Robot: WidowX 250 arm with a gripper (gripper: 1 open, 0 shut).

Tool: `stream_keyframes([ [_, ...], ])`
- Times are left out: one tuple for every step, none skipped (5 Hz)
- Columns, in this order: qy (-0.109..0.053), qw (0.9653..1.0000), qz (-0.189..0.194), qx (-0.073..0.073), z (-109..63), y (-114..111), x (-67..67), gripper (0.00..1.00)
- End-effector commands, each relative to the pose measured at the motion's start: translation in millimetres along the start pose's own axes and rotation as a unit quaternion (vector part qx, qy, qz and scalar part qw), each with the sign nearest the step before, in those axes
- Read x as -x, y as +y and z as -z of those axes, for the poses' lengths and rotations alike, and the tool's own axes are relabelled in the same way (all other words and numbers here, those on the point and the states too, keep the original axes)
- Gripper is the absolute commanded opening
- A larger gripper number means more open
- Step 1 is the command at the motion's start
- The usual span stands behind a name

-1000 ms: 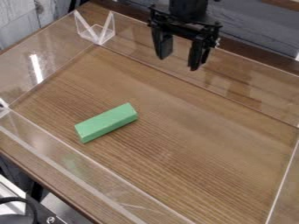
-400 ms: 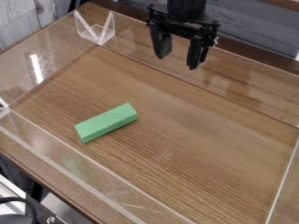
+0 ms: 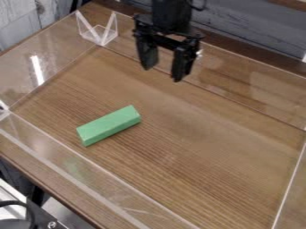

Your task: Remove the green block from inside the brown bowl and put it on the table

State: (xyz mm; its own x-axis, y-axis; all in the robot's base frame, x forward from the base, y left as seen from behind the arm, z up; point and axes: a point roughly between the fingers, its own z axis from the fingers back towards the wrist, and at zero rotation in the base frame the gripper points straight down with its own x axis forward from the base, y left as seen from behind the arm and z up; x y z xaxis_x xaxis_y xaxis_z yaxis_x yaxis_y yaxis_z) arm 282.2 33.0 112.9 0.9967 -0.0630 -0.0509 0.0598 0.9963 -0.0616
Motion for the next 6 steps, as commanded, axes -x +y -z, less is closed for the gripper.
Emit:
stream_keyframes([
  [-0.036,0.9992,0.013,-0.011,-15.6,13,11.7,1.0],
  [-0.041,0.9987,0.023,-0.017,-12.8,30,28.0,1.0],
  [-0.051,0.998,0.03,-0.024,-6.5,46,45.9,1.0],
  [-0.058,0.9973,0.033,-0.031,5.9,62,59.7,1.0],
  [-0.06,0.9973,0.03,-0.031,17.2,69,67.2,1.0],
  [-0.059,0.9975,0.028,-0.028,26.6,72,70.0,1.0],
])
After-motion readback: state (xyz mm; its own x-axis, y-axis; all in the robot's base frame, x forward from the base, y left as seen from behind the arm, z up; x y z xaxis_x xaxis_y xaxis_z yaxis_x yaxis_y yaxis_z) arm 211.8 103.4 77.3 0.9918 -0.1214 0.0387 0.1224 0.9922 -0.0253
